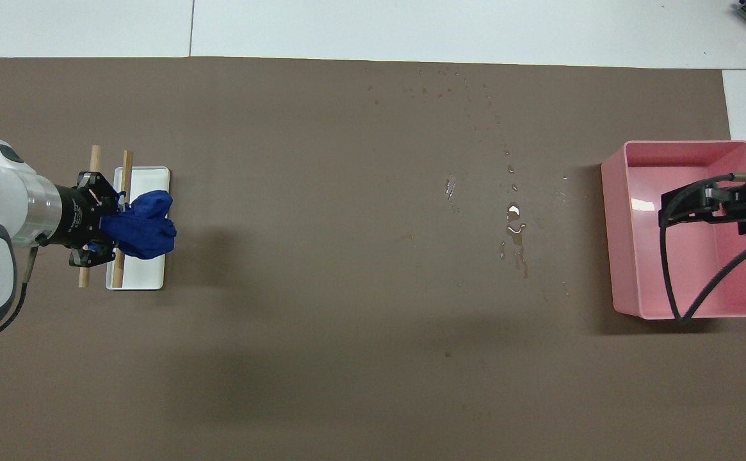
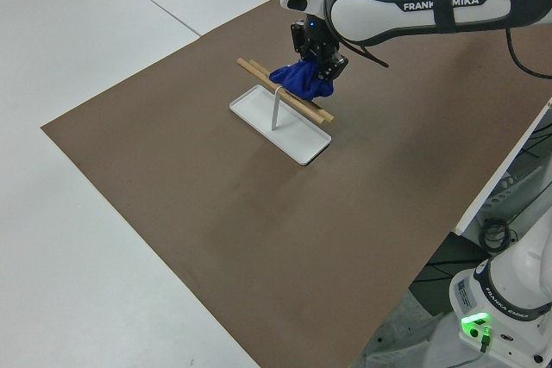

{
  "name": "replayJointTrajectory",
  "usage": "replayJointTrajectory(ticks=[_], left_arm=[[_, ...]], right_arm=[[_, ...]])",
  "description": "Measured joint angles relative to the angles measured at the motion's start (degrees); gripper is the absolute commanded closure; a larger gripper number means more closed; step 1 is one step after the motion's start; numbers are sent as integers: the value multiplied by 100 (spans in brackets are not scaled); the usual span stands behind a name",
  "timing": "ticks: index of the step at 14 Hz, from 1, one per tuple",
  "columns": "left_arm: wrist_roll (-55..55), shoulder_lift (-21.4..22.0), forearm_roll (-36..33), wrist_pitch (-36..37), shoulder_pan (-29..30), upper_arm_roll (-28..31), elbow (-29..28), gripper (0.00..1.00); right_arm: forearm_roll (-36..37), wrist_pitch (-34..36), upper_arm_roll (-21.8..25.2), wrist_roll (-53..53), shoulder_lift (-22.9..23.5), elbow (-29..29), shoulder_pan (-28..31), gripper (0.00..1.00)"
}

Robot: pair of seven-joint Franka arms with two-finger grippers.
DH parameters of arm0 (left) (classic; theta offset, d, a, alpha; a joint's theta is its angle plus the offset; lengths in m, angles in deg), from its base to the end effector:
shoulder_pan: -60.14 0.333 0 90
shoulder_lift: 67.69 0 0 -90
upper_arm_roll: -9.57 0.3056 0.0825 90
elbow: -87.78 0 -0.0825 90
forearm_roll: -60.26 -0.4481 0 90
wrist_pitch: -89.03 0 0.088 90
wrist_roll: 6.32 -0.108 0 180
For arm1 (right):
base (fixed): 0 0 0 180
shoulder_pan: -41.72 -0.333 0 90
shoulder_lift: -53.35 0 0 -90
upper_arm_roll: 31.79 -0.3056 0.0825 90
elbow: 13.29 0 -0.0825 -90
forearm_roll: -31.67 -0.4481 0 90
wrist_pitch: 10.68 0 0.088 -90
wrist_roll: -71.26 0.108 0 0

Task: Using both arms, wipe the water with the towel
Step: 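Lift the blue cloth with the left gripper while the right gripper approaches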

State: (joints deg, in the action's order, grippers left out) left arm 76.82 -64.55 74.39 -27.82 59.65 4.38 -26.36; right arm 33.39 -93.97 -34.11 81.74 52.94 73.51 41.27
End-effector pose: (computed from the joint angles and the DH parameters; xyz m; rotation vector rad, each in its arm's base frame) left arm 0.6083 -0.0749 0.4620 2.1763 1.9327 -0.1195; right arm 0.6038 0.0258 0.6372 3.0971 -0.2129 -0.0780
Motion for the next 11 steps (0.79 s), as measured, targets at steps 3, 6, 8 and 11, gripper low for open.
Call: replayJointTrajectory(ticks=[3, 6, 8, 11], left_arm=[[709, 83, 398, 5, -166, -325, 157, 100], [2031, 135, 473, -193, -541, -796, 332, 100], [2805, 137, 475, -498, -976, -919, 363, 100], [3672, 133, 475, -887, -1668, -939, 361, 100]], right_arm=[[0, 0, -3, 18, -7, 1, -1, 0], [-86, -32, -17, 427, -10, 3, -9, 0], [-426, -120, -54, 1179, -10, 7, -118, 0], [-896, -392, -107, 2830, -9, 14, -526, 0]])
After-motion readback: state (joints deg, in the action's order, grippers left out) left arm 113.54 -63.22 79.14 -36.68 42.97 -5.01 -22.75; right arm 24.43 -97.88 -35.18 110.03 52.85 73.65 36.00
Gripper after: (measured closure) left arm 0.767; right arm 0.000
